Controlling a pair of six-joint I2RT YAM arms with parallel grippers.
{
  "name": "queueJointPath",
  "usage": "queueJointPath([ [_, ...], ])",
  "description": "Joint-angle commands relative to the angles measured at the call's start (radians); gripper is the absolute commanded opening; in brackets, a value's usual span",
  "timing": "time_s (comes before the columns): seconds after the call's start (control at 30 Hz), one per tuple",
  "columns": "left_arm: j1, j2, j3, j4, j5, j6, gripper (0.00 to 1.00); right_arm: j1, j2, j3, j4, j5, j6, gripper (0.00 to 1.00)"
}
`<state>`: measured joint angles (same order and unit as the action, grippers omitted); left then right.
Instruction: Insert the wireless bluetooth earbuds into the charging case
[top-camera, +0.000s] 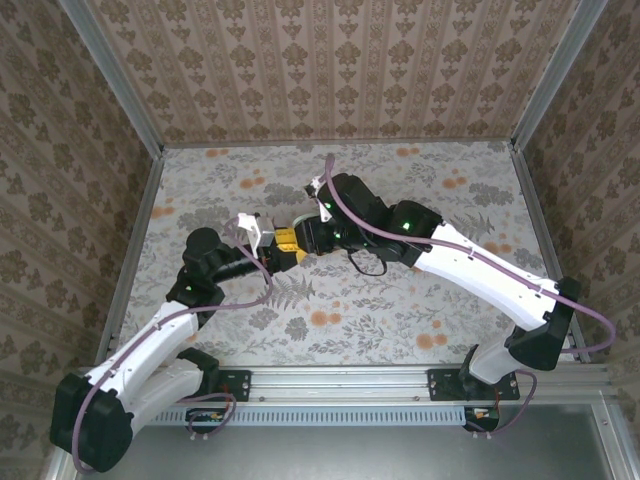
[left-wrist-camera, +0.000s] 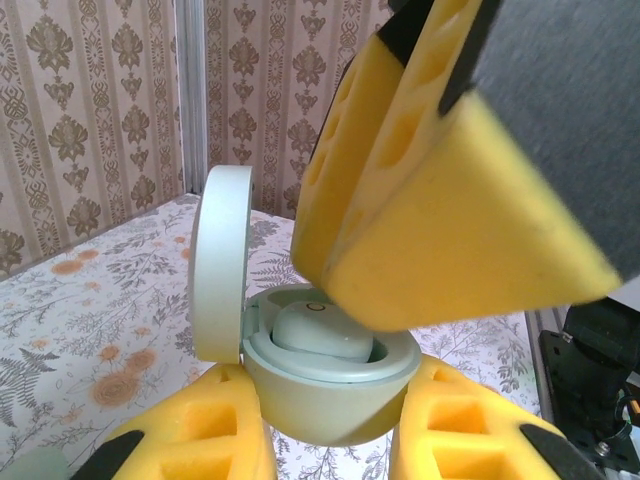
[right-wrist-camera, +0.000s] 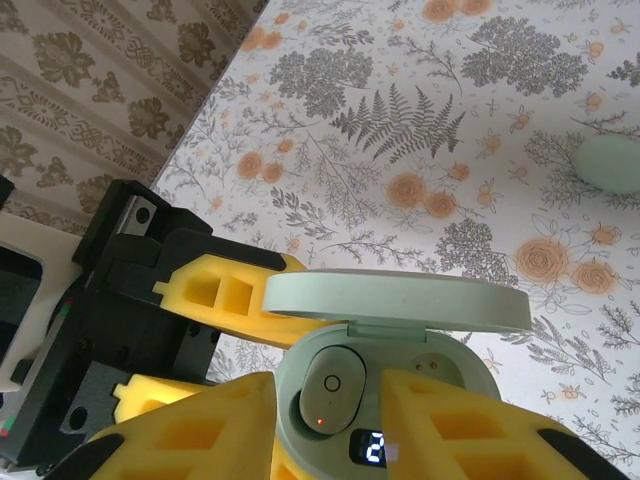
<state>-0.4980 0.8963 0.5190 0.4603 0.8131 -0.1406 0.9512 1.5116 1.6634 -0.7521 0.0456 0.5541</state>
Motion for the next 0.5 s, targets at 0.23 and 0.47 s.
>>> queueJointPath([
  [0.23, -0.001, -0.022, -0.008, 0.004, -0.012, 0.026, 0.02, -0.089, -0.193, -0.041, -0.020, 0.010, -0.008, 0.34],
  [0.47, 0.002, -0.024, 0.001, -0.021, -0.015, 0.029, 0.02, -0.335, -0.266, -0.164, -0.101, -0.042, -0.021, 0.35],
])
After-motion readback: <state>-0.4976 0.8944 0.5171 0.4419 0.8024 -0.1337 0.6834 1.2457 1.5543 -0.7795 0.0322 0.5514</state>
